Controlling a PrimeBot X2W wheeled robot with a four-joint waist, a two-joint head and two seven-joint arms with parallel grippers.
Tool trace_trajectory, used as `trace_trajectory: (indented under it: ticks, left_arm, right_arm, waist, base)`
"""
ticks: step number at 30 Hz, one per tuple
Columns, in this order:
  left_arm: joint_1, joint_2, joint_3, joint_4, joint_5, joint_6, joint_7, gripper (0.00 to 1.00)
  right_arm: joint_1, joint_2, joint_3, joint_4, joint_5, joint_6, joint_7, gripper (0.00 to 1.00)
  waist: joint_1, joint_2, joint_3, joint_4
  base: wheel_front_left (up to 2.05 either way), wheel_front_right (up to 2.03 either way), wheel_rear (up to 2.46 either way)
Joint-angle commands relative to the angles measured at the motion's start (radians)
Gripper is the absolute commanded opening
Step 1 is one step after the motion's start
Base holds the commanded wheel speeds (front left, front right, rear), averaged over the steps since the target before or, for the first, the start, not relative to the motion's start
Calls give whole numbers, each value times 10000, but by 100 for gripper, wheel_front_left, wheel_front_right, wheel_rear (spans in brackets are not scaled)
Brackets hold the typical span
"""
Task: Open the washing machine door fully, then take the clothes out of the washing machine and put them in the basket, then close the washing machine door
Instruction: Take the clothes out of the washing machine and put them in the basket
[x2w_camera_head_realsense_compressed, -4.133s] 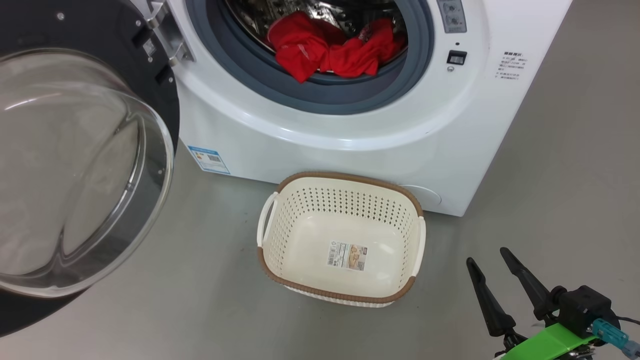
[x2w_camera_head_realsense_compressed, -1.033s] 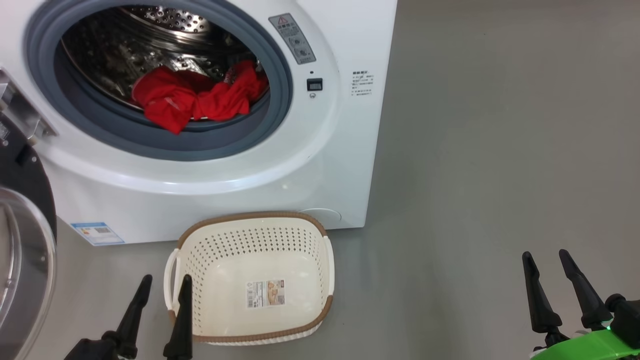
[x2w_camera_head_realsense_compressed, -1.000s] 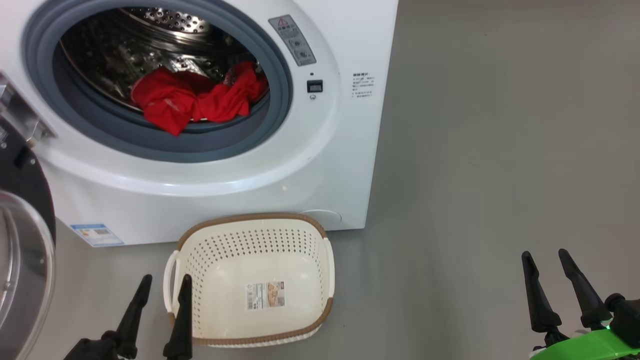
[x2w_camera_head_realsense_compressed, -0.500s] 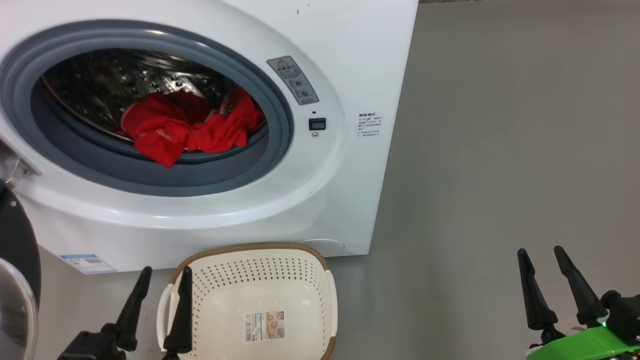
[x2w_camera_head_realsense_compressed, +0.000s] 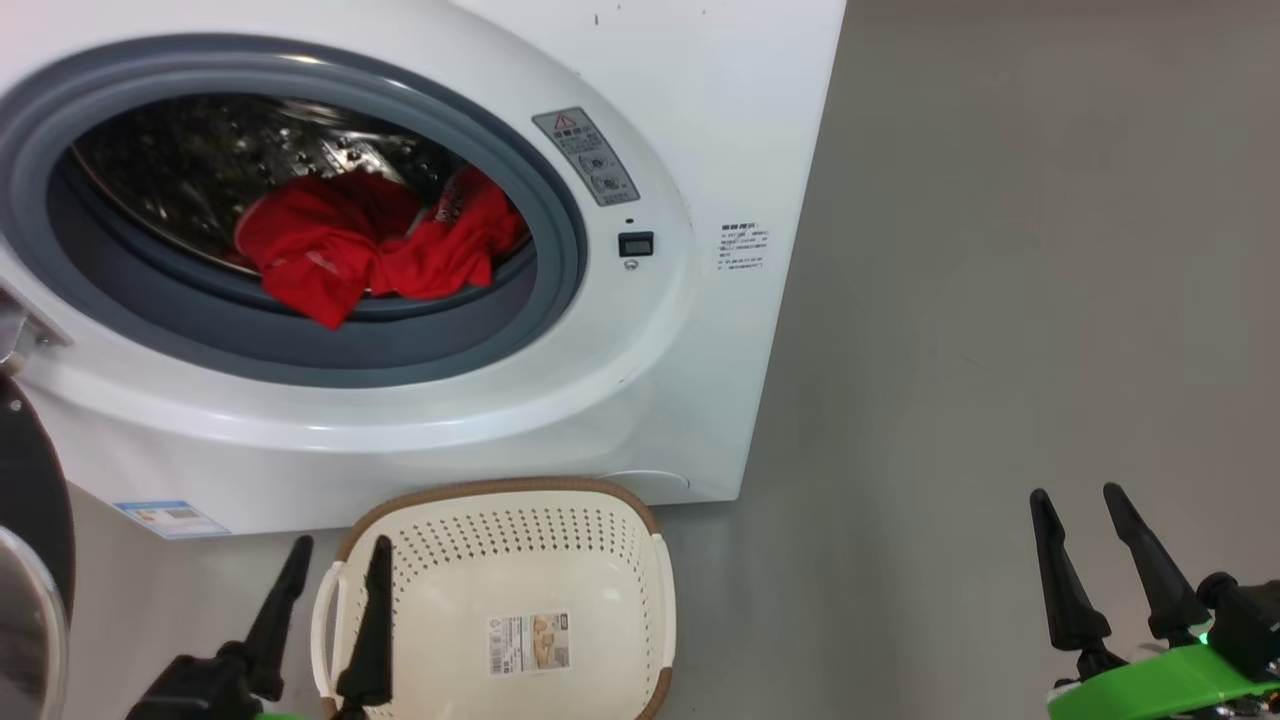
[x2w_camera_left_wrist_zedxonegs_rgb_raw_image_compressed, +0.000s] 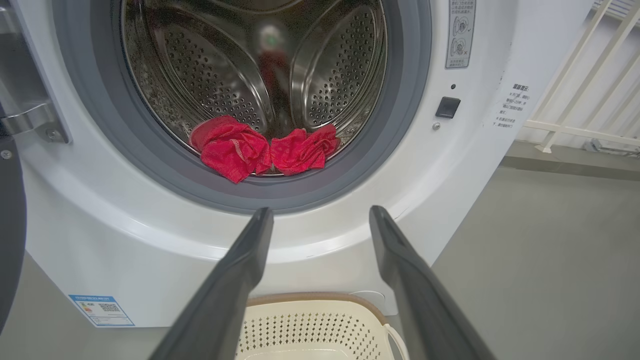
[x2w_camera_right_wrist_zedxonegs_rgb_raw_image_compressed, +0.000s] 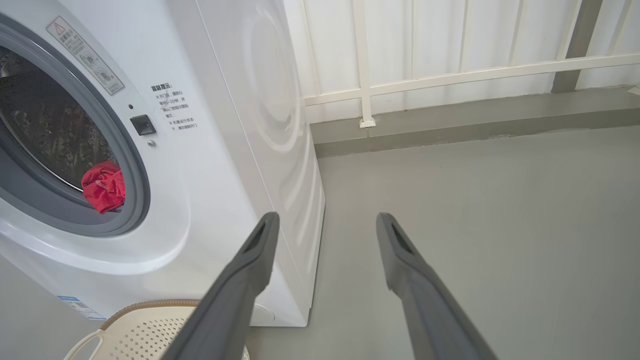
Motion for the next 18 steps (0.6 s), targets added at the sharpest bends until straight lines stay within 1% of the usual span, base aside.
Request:
trace_trajectory:
  ticks: [1,4,7,8,12,18]
  left_arm:
    - [-432,76,231,-120,9,-54,-49,100]
    - [-830,83,28,300,214,-54,-49,100]
    - [-1906,137,78,1138,431,-54,-49,100]
    - [-1906,137,78,1138,431,-54,-49,100]
    - [-3241,352,-60,1937,597,-54,-49,100]
    - [-5273,762,248,3255,973,-54,-49,100]
  right_arm:
    - [-399,-128,259,-253,-74,50,-92,100]
    - [-530,-83,325,-297,-77,50,-92,100]
    - [-741,-56,445,-263,-46,50,-92,100]
    - [-741,-56,445,-263,-46,50,-92,100]
    - [-1004,25,609,-287,-39,50,-92,100]
    - [-1358,166,793,-242,-6,50,-92,100]
  waist:
    - [0,0,110,-51]
    - [0,0,392,-138]
    - [0,0,806,-299]
    - [0,0,806,-299]
    - [0,0,1325,-574]
    - [0,0,2007,-1125]
  base:
    - [0,0,0]
    - [0,0,0]
    - [0,0,0]
    - [0,0,0]
    - [0,0,0]
    - [0,0,0]
